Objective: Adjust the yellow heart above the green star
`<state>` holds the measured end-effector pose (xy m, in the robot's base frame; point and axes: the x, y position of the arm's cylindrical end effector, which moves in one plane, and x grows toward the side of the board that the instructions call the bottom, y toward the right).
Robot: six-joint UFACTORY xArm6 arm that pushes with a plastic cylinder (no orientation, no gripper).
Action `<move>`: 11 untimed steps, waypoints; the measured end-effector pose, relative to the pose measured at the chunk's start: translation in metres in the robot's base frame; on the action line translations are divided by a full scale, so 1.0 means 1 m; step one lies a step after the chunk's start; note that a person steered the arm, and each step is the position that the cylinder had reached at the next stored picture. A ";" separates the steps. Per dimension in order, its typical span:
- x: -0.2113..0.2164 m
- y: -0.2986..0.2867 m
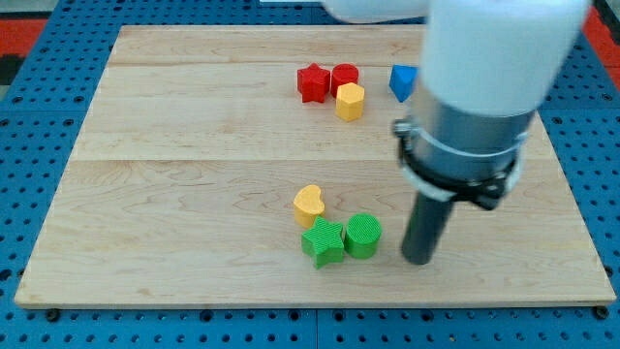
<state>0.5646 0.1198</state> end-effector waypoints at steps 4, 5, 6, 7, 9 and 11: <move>-0.082 -0.122; -0.119 -0.135; -0.105 -0.192; -0.079 -0.188; -0.079 -0.117; -0.079 -0.098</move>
